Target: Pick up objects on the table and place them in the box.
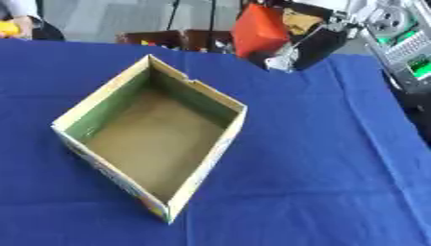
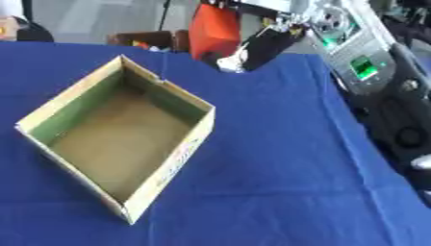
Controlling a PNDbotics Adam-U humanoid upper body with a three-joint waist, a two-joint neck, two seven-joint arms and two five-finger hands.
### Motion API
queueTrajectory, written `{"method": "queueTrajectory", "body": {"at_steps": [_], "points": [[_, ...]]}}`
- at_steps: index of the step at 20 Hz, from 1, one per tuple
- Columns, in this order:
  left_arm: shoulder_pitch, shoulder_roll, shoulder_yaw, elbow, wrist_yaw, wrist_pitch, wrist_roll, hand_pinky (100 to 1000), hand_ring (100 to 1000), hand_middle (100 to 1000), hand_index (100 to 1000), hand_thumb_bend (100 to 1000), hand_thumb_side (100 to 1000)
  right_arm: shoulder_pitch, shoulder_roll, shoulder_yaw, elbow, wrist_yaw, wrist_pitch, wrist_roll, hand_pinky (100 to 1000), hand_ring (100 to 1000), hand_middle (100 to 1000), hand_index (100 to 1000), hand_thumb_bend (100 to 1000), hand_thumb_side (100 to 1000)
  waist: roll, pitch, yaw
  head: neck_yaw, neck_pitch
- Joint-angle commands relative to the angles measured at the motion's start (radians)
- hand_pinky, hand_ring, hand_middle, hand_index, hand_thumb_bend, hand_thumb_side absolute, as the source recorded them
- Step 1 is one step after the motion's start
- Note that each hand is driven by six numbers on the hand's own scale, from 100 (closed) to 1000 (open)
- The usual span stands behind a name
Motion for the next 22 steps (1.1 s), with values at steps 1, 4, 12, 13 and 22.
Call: {"method": "queueTrajectory", "body": {"at_steps": [1,4,12,13,22], "points": [[-0.015,0.028,-0.004,-0.019,0.008,0.001,-0.004,541,714,815,893,100,930,-0.044,0.028,-0.003,0.024,0.032,0.009,-0.006,532,505,441,554,100,315,-0.014,-0.035,0.013,-0.015,-0.01],[-0.02,0.027,-0.007,-0.019,0.012,-0.004,-0.008,541,714,815,893,100,930,-0.073,0.078,0.005,0.059,0.076,0.011,-0.01,533,504,438,552,100,312,-0.02,-0.029,0.041,-0.03,-0.016],[-0.034,0.021,-0.01,-0.019,0.021,-0.007,-0.017,540,714,815,893,100,930,-0.107,0.189,0.006,0.148,0.195,0.013,-0.038,537,501,431,548,100,298,-0.032,-0.013,0.093,-0.073,-0.04],[-0.036,0.02,-0.01,-0.019,0.022,-0.007,-0.017,541,714,815,893,100,930,-0.109,0.2,0.006,0.158,0.208,0.013,-0.04,537,501,430,547,100,297,-0.033,-0.011,0.096,-0.077,-0.042],[-0.057,0.012,-0.013,-0.019,0.036,-0.01,-0.02,540,710,813,883,100,929,-0.104,0.295,0.028,0.245,0.3,-0.001,-0.042,538,499,426,544,100,272,-0.04,0.006,0.131,-0.112,-0.062]]}}
